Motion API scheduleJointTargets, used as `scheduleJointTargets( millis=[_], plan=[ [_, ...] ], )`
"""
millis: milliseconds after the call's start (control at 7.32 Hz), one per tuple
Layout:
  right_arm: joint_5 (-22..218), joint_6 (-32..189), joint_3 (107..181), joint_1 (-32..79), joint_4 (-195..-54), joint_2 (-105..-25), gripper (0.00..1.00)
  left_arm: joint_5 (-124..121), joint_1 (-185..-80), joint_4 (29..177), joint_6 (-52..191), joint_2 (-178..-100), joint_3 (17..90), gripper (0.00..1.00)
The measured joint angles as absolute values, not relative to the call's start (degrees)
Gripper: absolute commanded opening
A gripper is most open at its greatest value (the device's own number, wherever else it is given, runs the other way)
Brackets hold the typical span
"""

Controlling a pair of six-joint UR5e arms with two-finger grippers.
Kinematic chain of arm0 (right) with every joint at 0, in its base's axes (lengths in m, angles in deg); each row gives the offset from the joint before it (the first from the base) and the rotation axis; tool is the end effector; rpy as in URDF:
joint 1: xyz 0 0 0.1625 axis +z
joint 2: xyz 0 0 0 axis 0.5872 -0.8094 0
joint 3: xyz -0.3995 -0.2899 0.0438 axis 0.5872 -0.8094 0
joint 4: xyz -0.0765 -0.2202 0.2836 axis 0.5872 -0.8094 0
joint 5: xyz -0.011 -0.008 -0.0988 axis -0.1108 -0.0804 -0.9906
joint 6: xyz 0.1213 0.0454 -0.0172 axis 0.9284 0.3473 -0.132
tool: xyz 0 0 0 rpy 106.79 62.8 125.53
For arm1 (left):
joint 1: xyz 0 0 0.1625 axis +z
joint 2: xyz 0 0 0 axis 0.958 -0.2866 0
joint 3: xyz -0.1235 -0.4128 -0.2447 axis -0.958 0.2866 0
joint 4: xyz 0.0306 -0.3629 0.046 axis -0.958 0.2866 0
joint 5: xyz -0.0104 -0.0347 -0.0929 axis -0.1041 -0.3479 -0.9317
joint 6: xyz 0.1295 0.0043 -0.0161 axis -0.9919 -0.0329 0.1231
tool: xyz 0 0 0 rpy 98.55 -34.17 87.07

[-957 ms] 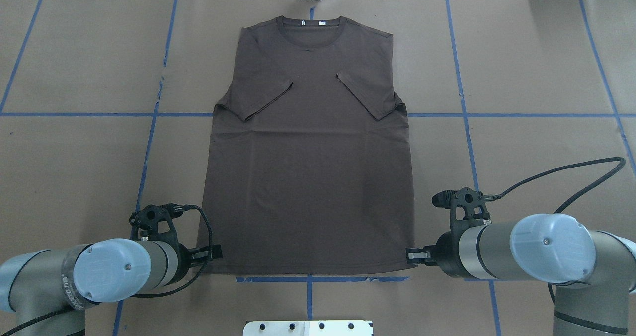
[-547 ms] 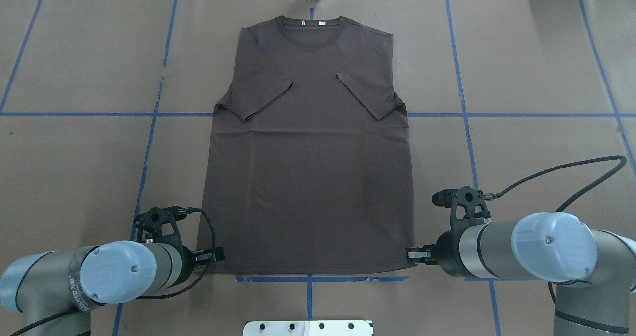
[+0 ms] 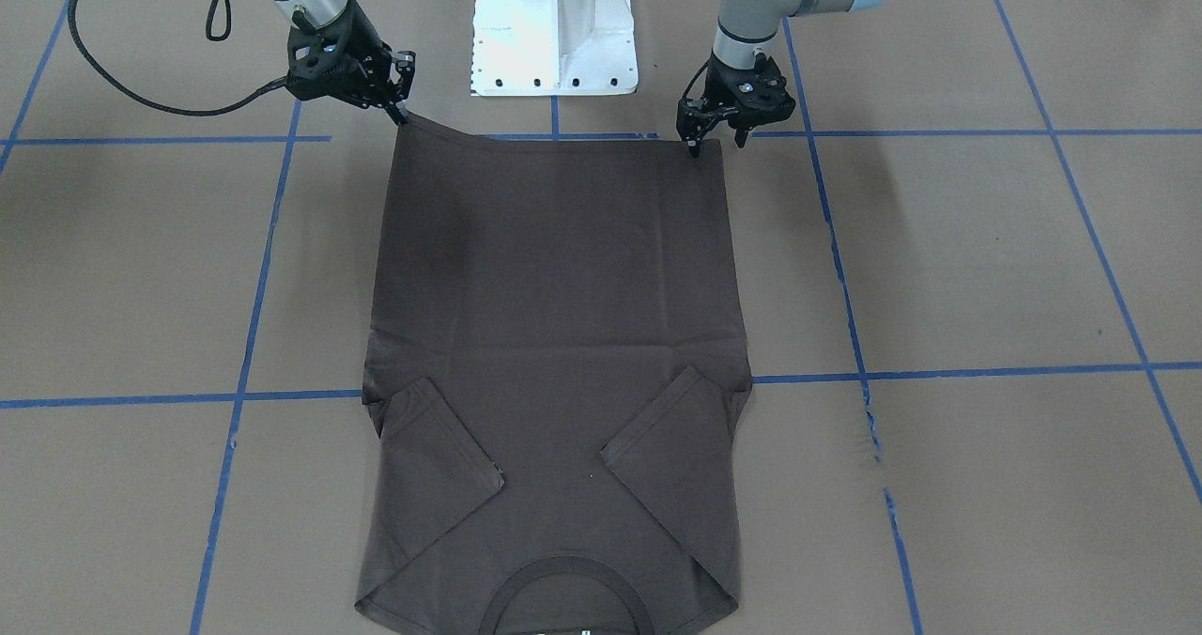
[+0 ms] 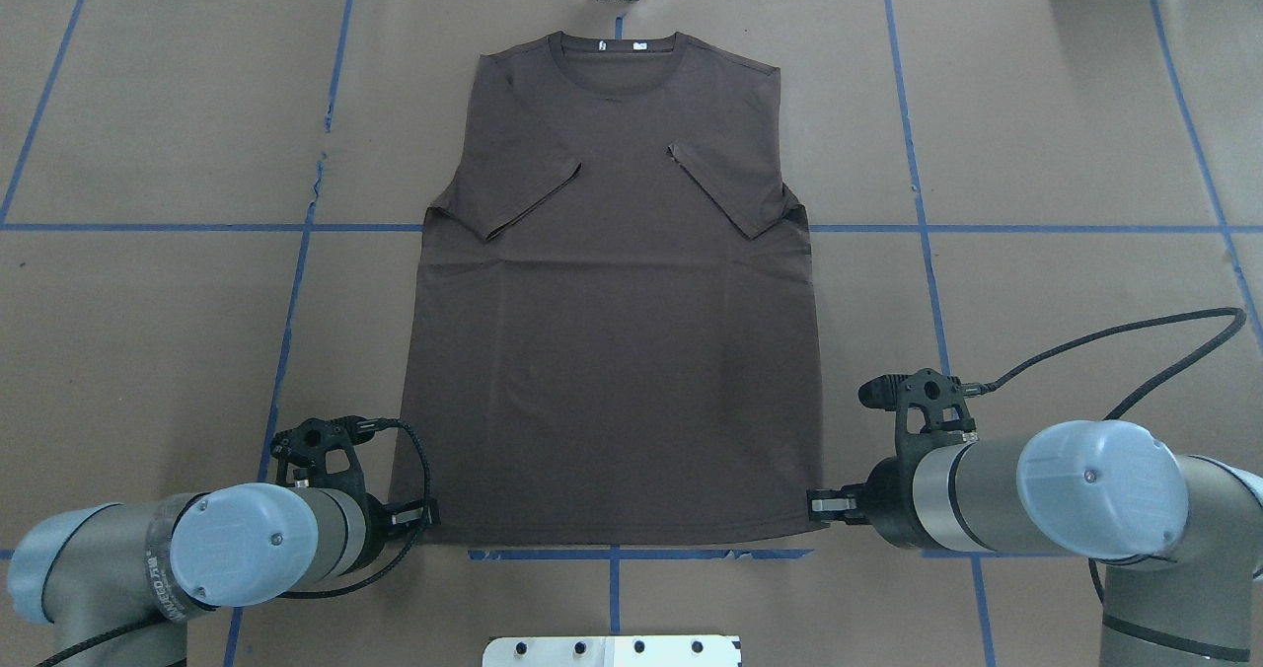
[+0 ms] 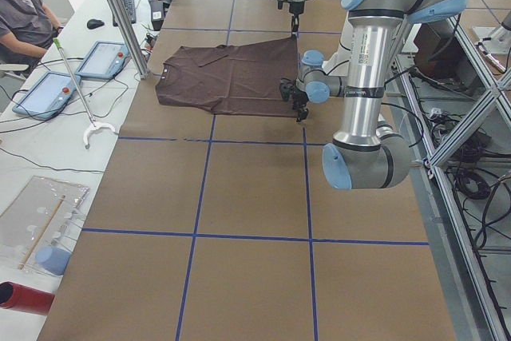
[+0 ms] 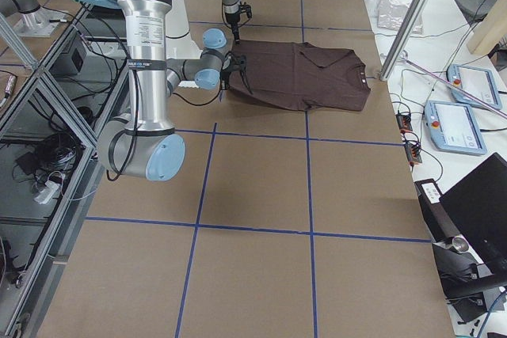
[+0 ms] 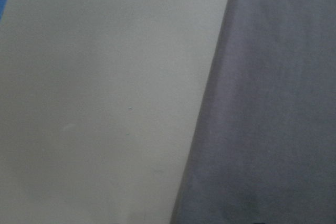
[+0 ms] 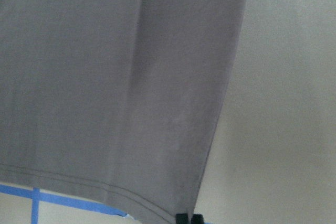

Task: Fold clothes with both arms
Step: 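Grasp both hem corners with the left and right grippers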

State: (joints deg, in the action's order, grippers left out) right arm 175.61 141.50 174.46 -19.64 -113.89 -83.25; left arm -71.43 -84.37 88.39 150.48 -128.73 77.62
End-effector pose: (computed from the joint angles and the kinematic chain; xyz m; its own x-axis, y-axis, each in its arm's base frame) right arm -0.4063 -0.2322 0.4400 0.5012 -0.0346 0.8646 -0.0310 0.9978 0.0579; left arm 0.4905 -0.2285 0.4789 0.6598 -0.2328 -0.7144 0.2446 0.9656 -0.0887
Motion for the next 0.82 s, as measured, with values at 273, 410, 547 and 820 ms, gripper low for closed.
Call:
scheduleJointTargets(
  millis=[273, 410, 547, 820],
  plan=[
    [176.12, 141.14, 174.45, -19.20, -113.89, -83.26, 0.00, -71.49, -84.34, 88.41, 150.47, -128.74, 77.82, 0.09],
    [176.43, 140.80, 174.47, -18.90, -113.89, -83.26, 0.00, -71.50, -84.34, 88.34, 150.41, -128.88, 77.91, 0.00],
    [176.59, 140.62, 174.50, -18.70, -113.88, -83.26, 0.00, -71.51, -84.33, 88.27, 150.36, -129.08, 78.01, 0.00],
    [177.00, 140.43, 174.61, -18.45, -113.90, -83.28, 0.00, -71.52, -84.34, 88.21, 150.32, -129.22, 78.94, 0.00]
  ],
)
